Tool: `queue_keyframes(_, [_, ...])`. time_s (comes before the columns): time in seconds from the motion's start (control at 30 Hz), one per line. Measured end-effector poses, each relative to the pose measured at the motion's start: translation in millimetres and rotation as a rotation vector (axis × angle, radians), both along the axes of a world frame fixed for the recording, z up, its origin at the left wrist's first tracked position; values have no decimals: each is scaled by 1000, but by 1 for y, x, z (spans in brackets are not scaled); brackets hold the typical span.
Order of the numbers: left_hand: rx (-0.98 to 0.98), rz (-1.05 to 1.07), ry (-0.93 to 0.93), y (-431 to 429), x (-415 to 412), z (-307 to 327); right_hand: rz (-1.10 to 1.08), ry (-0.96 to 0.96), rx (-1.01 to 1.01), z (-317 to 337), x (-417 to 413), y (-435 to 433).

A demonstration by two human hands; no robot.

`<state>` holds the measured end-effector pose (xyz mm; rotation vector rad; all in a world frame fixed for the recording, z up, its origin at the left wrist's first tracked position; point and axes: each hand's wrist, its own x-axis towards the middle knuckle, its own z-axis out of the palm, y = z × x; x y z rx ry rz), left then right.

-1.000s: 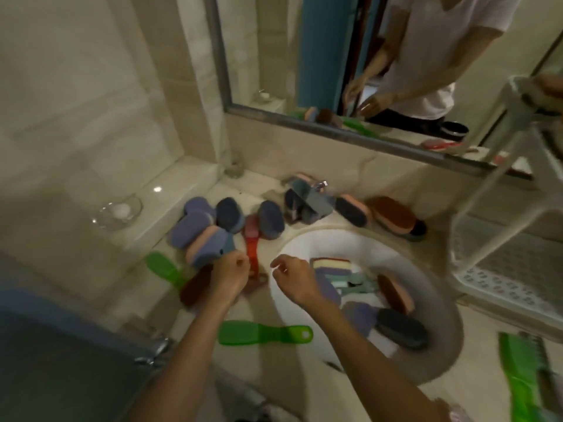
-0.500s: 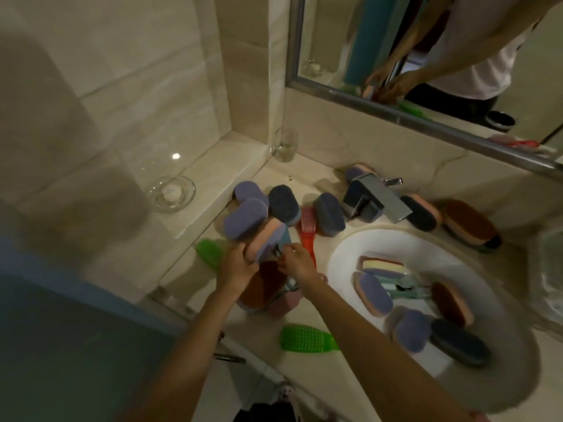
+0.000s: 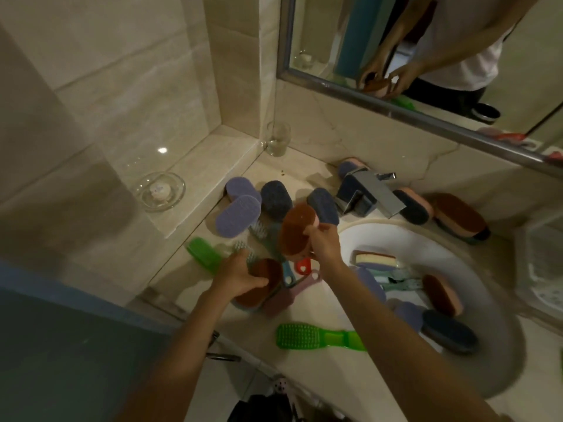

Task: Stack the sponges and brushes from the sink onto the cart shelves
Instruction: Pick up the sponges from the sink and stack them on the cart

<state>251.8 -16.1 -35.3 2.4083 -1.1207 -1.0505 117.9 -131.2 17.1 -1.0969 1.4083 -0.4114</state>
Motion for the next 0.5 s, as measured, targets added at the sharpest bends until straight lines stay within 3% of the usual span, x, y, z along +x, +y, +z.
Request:
queue_keyframes(0.17, [123, -72, -45, -3, -14, 5, 58, 45, -29, 3, -27, 4])
queue_keyframes(0.33, [-34, 45, 49, -6, -19, 11, 87, 100, -150, 15, -46, 4])
queue_keyframes(0.5, [-132, 110, -22, -20, -34, 47, 62, 81, -313, 39, -74, 3])
